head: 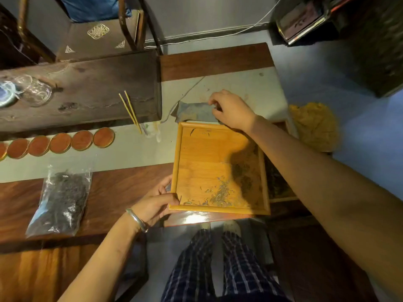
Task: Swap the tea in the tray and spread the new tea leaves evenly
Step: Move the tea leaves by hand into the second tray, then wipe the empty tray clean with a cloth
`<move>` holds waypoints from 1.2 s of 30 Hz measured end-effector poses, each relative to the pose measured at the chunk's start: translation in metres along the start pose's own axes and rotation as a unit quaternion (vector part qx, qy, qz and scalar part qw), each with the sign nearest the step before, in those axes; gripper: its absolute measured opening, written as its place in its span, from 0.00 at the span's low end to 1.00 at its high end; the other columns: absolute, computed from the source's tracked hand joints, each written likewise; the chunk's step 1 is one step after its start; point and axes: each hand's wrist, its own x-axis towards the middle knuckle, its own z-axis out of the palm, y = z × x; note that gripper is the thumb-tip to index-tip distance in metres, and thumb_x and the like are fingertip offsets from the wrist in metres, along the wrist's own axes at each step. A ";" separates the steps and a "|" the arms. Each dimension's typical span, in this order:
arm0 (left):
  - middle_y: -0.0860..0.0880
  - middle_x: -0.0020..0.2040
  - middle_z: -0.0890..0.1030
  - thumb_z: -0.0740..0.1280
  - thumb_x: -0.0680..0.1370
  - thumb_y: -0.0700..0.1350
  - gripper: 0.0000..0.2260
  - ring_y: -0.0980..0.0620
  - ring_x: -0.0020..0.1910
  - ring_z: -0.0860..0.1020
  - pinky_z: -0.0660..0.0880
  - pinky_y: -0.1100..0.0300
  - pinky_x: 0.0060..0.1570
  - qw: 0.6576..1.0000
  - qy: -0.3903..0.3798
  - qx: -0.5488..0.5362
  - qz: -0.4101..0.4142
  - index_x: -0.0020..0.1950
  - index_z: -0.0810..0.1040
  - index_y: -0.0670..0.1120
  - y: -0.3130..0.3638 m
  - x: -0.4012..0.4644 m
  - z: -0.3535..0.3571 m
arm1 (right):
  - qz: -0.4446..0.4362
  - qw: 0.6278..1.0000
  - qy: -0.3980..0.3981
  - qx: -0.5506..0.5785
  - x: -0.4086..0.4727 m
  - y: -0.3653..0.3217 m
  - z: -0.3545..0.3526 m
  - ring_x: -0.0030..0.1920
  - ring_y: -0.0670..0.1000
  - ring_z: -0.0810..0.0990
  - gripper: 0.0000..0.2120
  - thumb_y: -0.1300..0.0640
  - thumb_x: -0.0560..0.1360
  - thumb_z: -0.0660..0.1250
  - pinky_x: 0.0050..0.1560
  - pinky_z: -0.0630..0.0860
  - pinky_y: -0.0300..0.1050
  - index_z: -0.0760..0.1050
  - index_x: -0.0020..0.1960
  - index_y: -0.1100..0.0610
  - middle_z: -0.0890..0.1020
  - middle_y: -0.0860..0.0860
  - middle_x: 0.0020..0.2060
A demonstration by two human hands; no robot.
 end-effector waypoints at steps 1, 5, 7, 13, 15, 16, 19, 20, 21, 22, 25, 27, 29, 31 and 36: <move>0.42 0.53 0.83 0.64 0.66 0.27 0.31 0.46 0.46 0.82 0.81 0.58 0.43 1.000 -0.002 -0.005 -0.001 0.69 0.67 0.41 -0.001 0.000 -0.002 | -0.014 0.999 -0.024 -0.017 0.011 -0.003 0.007 0.52 0.58 0.77 0.13 0.59 0.77 0.62 0.54 0.75 0.53 0.73 0.62 0.57 0.75 0.58 0.57; 0.38 0.54 0.81 0.64 0.66 0.26 0.32 0.43 0.47 0.82 0.81 0.55 0.47 0.999 0.001 -0.045 -0.018 0.69 0.68 0.41 -0.013 -0.007 -0.016 | -0.055 0.989 -0.090 -0.104 0.044 -0.002 0.036 0.59 0.61 0.73 0.19 0.57 0.75 0.65 0.56 0.74 0.55 0.70 0.66 0.56 0.73 0.60 0.60; 0.37 0.54 0.80 0.66 0.66 0.27 0.32 0.42 0.48 0.81 0.81 0.53 0.47 0.998 0.005 -0.051 -0.023 0.70 0.68 0.41 -0.019 -0.010 -0.022 | -0.067 0.983 -0.108 -0.135 0.057 0.002 0.049 0.62 0.62 0.71 0.23 0.56 0.75 0.65 0.60 0.72 0.57 0.67 0.69 0.54 0.71 0.60 0.63; 0.32 0.58 0.76 0.68 0.64 0.30 0.34 0.34 0.56 0.74 0.78 0.44 0.52 0.998 0.008 -0.034 -0.043 0.70 0.68 0.42 -0.030 -0.011 -0.032 | -0.075 0.969 -0.106 -0.212 0.073 0.015 0.074 0.66 0.62 0.66 0.26 0.50 0.79 0.60 0.62 0.70 0.58 0.57 0.75 0.47 0.66 0.59 0.70; 0.33 0.56 0.77 0.66 0.64 0.29 0.34 0.36 0.53 0.77 0.80 0.46 0.50 0.998 0.005 -0.029 -0.051 0.70 0.68 0.42 -0.031 -0.011 -0.034 | -0.081 0.970 -0.074 -0.218 0.072 0.015 0.080 0.62 0.62 0.69 0.23 0.51 0.80 0.58 0.55 0.71 0.56 0.61 0.74 0.49 0.70 0.59 0.63; 0.34 0.55 0.78 0.65 0.65 0.28 0.33 0.37 0.51 0.79 0.80 0.48 0.48 0.998 0.006 -0.032 -0.053 0.70 0.68 0.43 -0.030 -0.011 -0.035 | -0.076 0.973 -0.070 -0.205 0.070 0.013 0.080 0.61 0.62 0.70 0.22 0.52 0.80 0.59 0.54 0.71 0.55 0.62 0.73 0.50 0.70 0.60 0.61; 0.35 0.56 0.79 0.63 0.65 0.27 0.31 0.40 0.50 0.80 0.80 0.49 0.50 0.998 0.015 -0.032 -0.046 0.67 0.71 0.44 -0.028 -0.011 -0.036 | -0.025 0.992 -0.060 -0.107 0.066 0.010 0.075 0.59 0.63 0.72 0.21 0.52 0.79 0.60 0.55 0.72 0.53 0.65 0.72 0.54 0.71 0.62 0.59; 0.34 0.56 0.78 0.63 0.65 0.27 0.31 0.40 0.50 0.79 0.79 0.49 0.50 0.999 0.016 -0.030 -0.041 0.66 0.73 0.44 -0.027 -0.011 -0.036 | -0.007 0.997 -0.041 -0.068 0.062 0.008 0.070 0.59 0.63 0.73 0.22 0.51 0.79 0.61 0.56 0.71 0.53 0.65 0.71 0.55 0.71 0.62 0.59; 0.34 0.56 0.77 0.64 0.65 0.27 0.30 0.39 0.50 0.79 0.79 0.50 0.50 0.999 0.015 -0.028 -0.035 0.66 0.73 0.45 -0.026 -0.011 -0.035 | 0.005 0.999 -0.011 -0.034 0.056 0.006 0.063 0.58 0.62 0.74 0.22 0.50 0.79 0.61 0.56 0.71 0.52 0.66 0.70 0.56 0.72 0.61 0.59; 0.33 0.57 0.77 0.65 0.65 0.28 0.30 0.39 0.51 0.79 0.79 0.50 0.51 0.999 0.011 -0.027 -0.029 0.66 0.73 0.45 -0.025 -0.011 -0.033 | 0.011 1.000 0.029 -0.004 0.048 0.003 0.055 0.56 0.61 0.75 0.21 0.49 0.78 0.62 0.54 0.72 0.52 0.68 0.68 0.57 0.73 0.61 0.58; 0.27 0.59 0.74 0.70 0.64 0.34 0.30 0.34 0.52 0.71 0.69 0.42 0.53 1.000 0.014 -0.009 -0.022 0.66 0.73 0.45 -0.020 -0.013 -0.028 | -0.006 0.984 0.162 0.076 0.008 -0.010 0.030 0.44 0.57 0.77 0.18 0.48 0.77 0.64 0.44 0.74 0.50 0.73 0.61 0.60 0.77 0.60 0.48; 0.28 0.59 0.74 0.72 0.63 0.36 0.33 0.32 0.54 0.71 0.66 0.38 0.56 1.000 0.018 0.010 -0.023 0.68 0.70 0.43 -0.016 -0.012 -0.023 | 0.003 0.974 0.194 0.115 -0.025 -0.023 0.015 0.42 0.55 0.76 0.17 0.48 0.77 0.64 0.41 0.74 0.50 0.74 0.58 0.60 0.77 0.58 0.46; 0.37 0.58 0.80 0.72 0.62 0.37 0.34 0.36 0.55 0.77 0.75 0.45 0.56 0.999 0.021 0.026 -0.017 0.68 0.69 0.43 -0.010 -0.012 -0.015 | 0.046 0.977 0.168 0.121 -0.060 -0.038 0.006 0.46 0.53 0.76 0.18 0.45 0.77 0.63 0.44 0.74 0.49 0.73 0.59 0.56 0.76 0.56 0.49; 0.42 0.55 0.83 0.70 0.62 0.34 0.32 0.41 0.52 0.80 0.79 0.52 0.50 0.999 0.032 0.025 -0.008 0.66 0.71 0.45 -0.006 -0.013 -0.005 | 0.062 0.985 0.139 0.079 -0.097 -0.055 0.007 0.50 0.53 0.74 0.20 0.41 0.77 0.60 0.46 0.73 0.48 0.72 0.60 0.54 0.74 0.54 0.51; 0.39 0.51 0.83 0.65 0.64 0.26 0.31 0.43 0.47 0.82 0.80 0.54 0.45 0.999 0.047 0.006 -0.002 0.66 0.70 0.42 -0.002 -0.015 0.014 | 0.090 0.985 0.126 -0.081 -0.155 -0.099 0.038 0.49 0.55 0.74 0.20 0.41 0.75 0.63 0.42 0.66 0.43 0.74 0.57 0.56 0.76 0.56 0.50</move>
